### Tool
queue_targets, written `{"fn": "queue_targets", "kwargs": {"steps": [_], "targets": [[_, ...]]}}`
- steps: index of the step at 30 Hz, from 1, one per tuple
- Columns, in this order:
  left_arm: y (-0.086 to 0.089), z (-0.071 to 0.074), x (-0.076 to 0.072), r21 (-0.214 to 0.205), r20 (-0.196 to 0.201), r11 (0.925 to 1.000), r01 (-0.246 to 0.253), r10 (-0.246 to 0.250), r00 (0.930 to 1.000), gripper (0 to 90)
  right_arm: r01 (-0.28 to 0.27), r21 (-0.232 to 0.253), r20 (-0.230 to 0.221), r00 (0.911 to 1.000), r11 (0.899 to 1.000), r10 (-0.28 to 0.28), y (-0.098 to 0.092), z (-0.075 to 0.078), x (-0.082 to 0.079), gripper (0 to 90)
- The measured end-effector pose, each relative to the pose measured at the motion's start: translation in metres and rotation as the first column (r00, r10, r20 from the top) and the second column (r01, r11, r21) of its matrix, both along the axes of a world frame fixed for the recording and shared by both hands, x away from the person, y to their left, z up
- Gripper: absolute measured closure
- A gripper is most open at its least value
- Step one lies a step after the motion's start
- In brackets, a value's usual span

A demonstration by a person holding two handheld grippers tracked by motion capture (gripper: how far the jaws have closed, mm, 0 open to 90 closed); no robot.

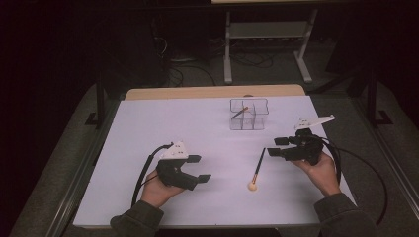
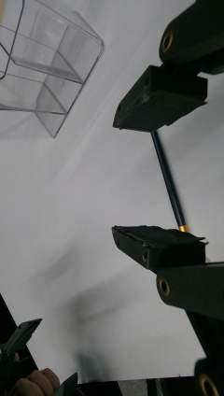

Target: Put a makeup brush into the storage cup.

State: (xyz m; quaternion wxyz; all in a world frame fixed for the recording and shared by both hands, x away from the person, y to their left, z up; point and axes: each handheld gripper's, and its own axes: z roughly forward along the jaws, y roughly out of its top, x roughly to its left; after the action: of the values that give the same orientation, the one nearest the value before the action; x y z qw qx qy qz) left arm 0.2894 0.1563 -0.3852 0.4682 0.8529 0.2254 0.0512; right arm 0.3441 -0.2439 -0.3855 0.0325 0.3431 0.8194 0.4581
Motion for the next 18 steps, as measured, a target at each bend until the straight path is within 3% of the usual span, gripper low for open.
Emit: {"fn": "queue_targets", "kwargs": {"steps": [18], "targets": [[-0.017, -0.002, 0.001, -0.004, -0.006, 0.9998, 0.018, -0.018, 0.9998, 25.6, -0.011, -0.007, -0.003, 0.9999, 1.000, 0.011, -0.001, -0.002, -0.007, 39.2]]}}
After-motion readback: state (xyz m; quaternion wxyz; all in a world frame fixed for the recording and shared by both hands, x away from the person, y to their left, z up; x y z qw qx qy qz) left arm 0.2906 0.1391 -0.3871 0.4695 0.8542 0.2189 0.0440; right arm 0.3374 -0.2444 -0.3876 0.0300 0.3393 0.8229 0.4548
